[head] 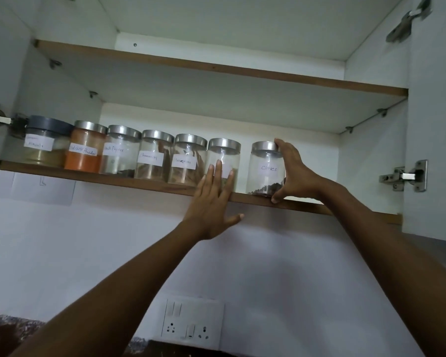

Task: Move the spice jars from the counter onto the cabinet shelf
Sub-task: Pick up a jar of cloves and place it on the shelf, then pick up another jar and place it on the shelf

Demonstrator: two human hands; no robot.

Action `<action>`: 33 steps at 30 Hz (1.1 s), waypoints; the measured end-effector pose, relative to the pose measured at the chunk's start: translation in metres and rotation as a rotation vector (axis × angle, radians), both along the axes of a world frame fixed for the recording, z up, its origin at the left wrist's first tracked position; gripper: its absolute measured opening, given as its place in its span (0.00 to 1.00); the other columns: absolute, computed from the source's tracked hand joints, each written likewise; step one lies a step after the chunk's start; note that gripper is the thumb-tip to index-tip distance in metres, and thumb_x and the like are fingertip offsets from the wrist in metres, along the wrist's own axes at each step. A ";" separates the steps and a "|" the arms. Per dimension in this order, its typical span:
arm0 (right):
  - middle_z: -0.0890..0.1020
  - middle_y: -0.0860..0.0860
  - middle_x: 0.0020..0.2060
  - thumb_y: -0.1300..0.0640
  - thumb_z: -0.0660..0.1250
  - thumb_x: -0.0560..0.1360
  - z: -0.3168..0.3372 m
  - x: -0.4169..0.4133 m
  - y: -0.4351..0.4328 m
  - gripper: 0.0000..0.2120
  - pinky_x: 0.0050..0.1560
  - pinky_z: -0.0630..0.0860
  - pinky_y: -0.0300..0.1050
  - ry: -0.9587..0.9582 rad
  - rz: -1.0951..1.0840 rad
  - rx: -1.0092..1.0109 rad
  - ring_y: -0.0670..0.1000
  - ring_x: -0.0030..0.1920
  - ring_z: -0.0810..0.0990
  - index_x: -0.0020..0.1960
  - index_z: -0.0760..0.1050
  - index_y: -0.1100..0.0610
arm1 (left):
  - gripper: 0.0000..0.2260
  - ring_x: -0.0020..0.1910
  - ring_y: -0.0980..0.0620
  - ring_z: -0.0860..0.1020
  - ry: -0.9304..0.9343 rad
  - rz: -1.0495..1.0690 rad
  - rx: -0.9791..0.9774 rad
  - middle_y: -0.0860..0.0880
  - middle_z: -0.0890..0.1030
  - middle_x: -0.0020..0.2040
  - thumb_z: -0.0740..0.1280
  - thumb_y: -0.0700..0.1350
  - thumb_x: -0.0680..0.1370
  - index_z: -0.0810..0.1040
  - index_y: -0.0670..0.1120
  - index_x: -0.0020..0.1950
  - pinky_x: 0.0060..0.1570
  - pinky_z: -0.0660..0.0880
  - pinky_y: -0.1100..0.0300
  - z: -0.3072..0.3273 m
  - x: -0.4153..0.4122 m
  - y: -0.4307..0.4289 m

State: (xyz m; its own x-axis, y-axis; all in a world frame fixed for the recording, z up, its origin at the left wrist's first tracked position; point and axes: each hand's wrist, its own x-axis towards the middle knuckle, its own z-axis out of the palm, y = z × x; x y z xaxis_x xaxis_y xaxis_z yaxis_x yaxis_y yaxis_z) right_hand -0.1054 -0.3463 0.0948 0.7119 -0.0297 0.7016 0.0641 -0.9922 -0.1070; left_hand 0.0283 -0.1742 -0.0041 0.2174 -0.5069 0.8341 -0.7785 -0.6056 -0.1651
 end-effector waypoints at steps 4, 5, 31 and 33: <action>0.45 0.45 0.73 0.58 0.80 0.58 -0.005 0.015 0.002 0.60 0.64 0.67 0.50 -0.019 0.092 0.156 0.53 0.73 0.52 0.75 0.41 0.49 | 0.42 0.72 0.41 0.29 -0.033 0.002 -0.014 0.38 0.30 0.73 0.43 0.70 0.70 0.27 0.48 0.72 0.70 0.34 0.50 -0.001 0.005 -0.003; 0.45 0.45 0.73 0.57 0.79 0.60 -0.007 0.018 0.004 0.58 0.60 0.71 0.52 -0.043 0.112 0.190 0.54 0.73 0.54 0.75 0.41 0.48 | 0.42 0.72 0.41 0.29 -0.029 -0.001 -0.013 0.38 0.30 0.73 0.42 0.70 0.69 0.27 0.48 0.72 0.70 0.34 0.50 -0.001 0.005 -0.003; 0.48 0.52 0.75 0.55 0.70 0.72 -0.134 -0.004 0.077 0.40 0.71 0.59 0.52 -0.390 0.076 0.264 0.51 0.74 0.53 0.75 0.49 0.55 | 0.23 0.75 0.50 0.57 0.039 -0.349 -0.077 0.48 0.59 0.76 0.61 0.50 0.78 0.65 0.48 0.73 0.72 0.56 0.54 -0.058 -0.027 0.075; 0.50 0.51 0.74 0.54 0.69 0.72 -0.164 -0.008 0.097 0.38 0.70 0.59 0.56 -0.332 0.122 0.293 0.51 0.73 0.55 0.75 0.52 0.52 | 0.18 0.66 0.54 0.70 0.094 -0.350 -0.071 0.52 0.73 0.68 0.57 0.53 0.78 0.75 0.50 0.64 0.66 0.65 0.55 -0.079 -0.027 0.106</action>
